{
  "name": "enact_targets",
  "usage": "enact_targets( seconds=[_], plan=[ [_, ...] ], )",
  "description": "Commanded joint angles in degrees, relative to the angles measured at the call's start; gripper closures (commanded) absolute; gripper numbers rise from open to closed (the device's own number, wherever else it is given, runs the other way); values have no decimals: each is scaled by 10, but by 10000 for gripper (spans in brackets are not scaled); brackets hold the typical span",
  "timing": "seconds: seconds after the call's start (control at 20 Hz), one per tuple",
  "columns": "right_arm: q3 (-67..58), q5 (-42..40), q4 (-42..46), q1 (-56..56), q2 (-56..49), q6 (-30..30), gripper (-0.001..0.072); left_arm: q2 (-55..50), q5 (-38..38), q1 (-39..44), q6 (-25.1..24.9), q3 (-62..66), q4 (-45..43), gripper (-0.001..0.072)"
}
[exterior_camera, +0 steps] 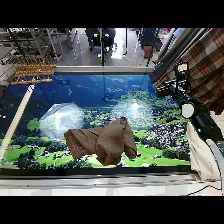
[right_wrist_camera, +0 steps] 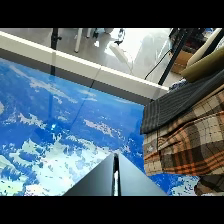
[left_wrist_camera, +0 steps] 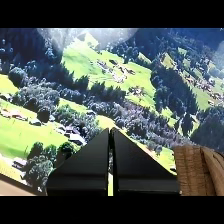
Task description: Fold the clothes and pants, and hang the long-sleeved shirts on hangers.
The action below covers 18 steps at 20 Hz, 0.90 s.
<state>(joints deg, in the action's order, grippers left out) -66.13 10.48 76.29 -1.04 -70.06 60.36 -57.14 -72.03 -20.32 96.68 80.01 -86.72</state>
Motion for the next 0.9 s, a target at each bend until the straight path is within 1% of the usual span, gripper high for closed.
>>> enact_targets(
  seconds=[0.0, 0.5, 0.7, 0.85],
  plan=[
    [0, 0, 0, 0, 0, 0, 691, 0, 0, 0, 0, 1, 0, 696],
    [0, 0, 0, 0, 0, 0, 691, 0, 0, 0, 0, 1, 0, 696],
    [0, 0, 0, 0, 0, 0, 691, -1, 57, -1, 0, 1, -1, 696],
    [0, -3, -62, -5, 1, 5, 691, -7, 54, -1, 0, 0, -2, 695]
  ],
)
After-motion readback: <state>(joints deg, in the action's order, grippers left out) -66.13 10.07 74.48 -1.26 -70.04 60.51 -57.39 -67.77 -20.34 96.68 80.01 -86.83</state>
